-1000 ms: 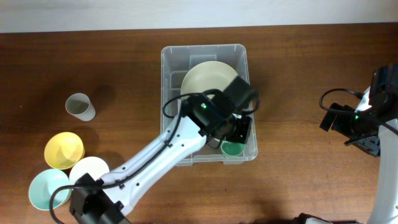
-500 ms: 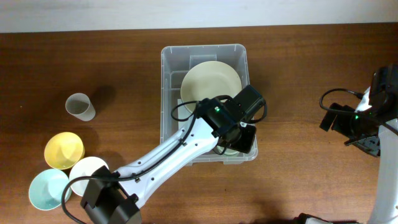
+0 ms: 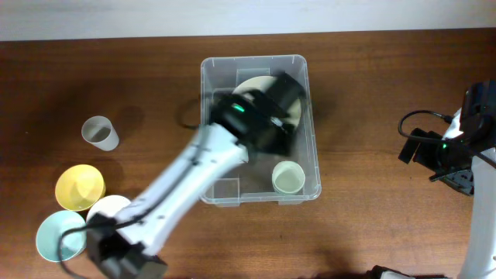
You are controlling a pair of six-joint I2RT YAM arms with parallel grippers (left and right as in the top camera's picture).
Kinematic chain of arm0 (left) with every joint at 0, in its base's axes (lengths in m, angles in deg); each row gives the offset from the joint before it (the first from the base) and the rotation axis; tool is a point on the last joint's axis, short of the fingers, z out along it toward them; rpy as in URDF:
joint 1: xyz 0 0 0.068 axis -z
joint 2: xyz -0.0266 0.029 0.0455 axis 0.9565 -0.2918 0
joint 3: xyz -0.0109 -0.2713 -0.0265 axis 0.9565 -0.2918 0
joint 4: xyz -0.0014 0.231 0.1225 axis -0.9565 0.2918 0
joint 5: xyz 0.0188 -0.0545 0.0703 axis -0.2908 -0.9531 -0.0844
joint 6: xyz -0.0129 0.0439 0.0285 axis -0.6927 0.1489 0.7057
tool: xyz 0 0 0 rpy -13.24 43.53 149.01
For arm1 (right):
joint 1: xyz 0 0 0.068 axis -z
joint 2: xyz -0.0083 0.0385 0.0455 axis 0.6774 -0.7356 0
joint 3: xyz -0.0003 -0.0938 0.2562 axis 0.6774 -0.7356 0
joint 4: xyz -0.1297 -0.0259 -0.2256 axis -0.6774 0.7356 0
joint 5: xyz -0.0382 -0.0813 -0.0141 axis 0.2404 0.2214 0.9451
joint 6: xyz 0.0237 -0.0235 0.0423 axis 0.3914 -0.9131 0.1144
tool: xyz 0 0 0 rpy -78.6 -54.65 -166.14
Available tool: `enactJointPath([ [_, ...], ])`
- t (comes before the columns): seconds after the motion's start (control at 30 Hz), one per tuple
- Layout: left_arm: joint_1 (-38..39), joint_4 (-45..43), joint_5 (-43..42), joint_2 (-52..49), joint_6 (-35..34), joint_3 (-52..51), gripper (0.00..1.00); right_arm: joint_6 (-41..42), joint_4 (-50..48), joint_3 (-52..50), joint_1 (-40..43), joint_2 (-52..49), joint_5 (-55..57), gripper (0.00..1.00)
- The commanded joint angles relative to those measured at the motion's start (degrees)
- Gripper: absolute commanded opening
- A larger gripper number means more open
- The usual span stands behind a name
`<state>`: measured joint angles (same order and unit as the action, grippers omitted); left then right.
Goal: Pack container
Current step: 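Return the left gripper to the white cup and grasp its rim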
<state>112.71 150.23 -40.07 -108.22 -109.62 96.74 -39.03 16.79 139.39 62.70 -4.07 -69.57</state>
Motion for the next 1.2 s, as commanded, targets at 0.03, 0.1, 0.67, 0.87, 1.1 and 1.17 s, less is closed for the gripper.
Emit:
enactJointPath([
  [0.03,-13.18,2.58,9.99,7.02,1.03,2.93,0.80,0.48,0.00,-0.15,0.22,0.13,0.50,1.00],
  [0.1,-20.76,3.19,9.75,7.28,2.27,2.93,0.82,0.48,-0.09,-0.15,0.22,0.13,0.48,1.00],
  [0.67,-50.66,-0.02,2.84,-15.74,8.24,2.43,0.81,0.48,-0.09,-0.15,0.22,0.13,0.50,1.00],
  [0.87,-51.58,-1.46,2.89,-25.33,8.24,2.43,0.80,0.26,-0.09,-0.15,0.22,0.13,0.50,1.00],
  [1.1,-51.41,-0.76,2.89,-27.54,8.24,2.62,0.24,0.24,-0.09,-0.15,0.22,0.13,0.52,0.99],
  [1.17,-51.41,-0.11,2.89,-27.08,8.24,3.34,0.13,0.24,-0.09,-0.15,0.22,0.13,0.52,1.00],
])
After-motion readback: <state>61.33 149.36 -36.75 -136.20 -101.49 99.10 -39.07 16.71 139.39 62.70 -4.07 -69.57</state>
